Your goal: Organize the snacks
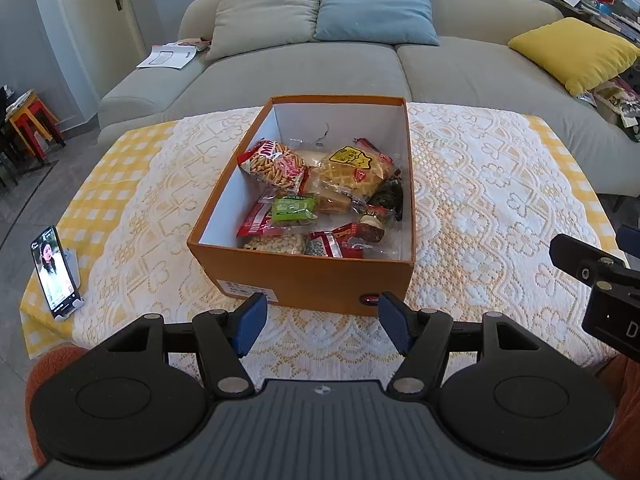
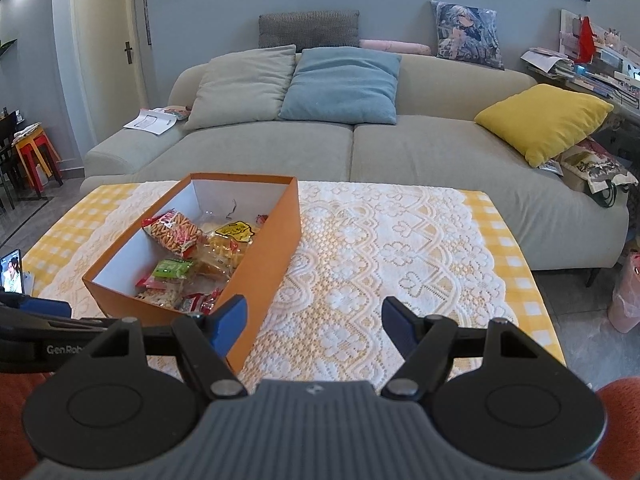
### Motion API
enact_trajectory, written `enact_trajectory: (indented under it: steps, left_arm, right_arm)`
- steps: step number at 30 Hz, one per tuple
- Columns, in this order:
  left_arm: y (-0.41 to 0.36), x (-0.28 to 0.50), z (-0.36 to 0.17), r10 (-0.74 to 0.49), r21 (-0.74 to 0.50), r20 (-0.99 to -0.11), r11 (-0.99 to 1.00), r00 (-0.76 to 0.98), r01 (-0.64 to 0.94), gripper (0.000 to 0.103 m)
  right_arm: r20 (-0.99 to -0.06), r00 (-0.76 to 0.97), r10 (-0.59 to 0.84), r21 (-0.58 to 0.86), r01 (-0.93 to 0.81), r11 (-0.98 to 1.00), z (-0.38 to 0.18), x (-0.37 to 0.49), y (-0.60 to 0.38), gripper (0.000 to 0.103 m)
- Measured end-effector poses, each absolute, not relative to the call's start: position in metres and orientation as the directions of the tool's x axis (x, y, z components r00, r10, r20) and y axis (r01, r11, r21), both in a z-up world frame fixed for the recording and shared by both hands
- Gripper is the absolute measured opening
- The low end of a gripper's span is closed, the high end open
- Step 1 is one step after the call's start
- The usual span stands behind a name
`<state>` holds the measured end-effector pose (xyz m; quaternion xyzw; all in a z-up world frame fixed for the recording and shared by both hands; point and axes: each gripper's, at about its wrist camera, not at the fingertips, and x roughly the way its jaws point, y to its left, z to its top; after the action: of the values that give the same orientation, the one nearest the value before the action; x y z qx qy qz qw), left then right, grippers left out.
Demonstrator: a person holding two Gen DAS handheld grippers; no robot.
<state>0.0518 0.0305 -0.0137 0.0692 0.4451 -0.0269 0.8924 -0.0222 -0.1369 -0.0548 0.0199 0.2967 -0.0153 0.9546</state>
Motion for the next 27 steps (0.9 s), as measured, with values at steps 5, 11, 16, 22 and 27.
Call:
enact_trajectory:
  steps: [5, 11, 16, 22, 27]
  left_arm:
    - [0.0307, 0.0521, -0.0136, 0.015, 0.1, -0.798, 0.989, 0.602, 0.108, 0.076]
    - [0.0307, 0.0515, -0.0126, 0.013, 0.099, -0.795, 0.989, 0.607, 0.109, 0.076]
    - [0.0312, 0.0515, -0.0118, 0.01, 0.096, -0.792, 0.989, 0.611, 0.11, 0.074]
    - [0.031, 0.0508, -0.0119, 0.002, 0.091, -0.791, 0.989, 0.612, 0.114, 0.074]
    - [0.0309, 0.0496, -0.0105, -0.001, 0.088, -0.788, 0.99, 0.616, 0.114, 0.074]
  right_arm:
    - [-0.569, 0.822, -0.018, 0.03, 0.043, 0.999, -0.0555, -0.0213, -0.1371, 0.073]
    - [-0.572, 0.82, -0.017, 0.026, 0.039, 0.999, -0.0554, -0.0209, -0.1368, 0.073]
    - [-0.571, 0.821, -0.018, 0.021, 0.036, 0.999, -0.0555, -0.021, -0.1361, 0.073]
    - [-0.575, 0.818, -0.014, 0.022, 0.033, 0.999, -0.056, -0.0208, -0.1356, 0.073]
    - [-0.577, 0.817, -0.013, 0.025, 0.033, 0.999, -0.0566, -0.0209, -0.1369, 0.073]
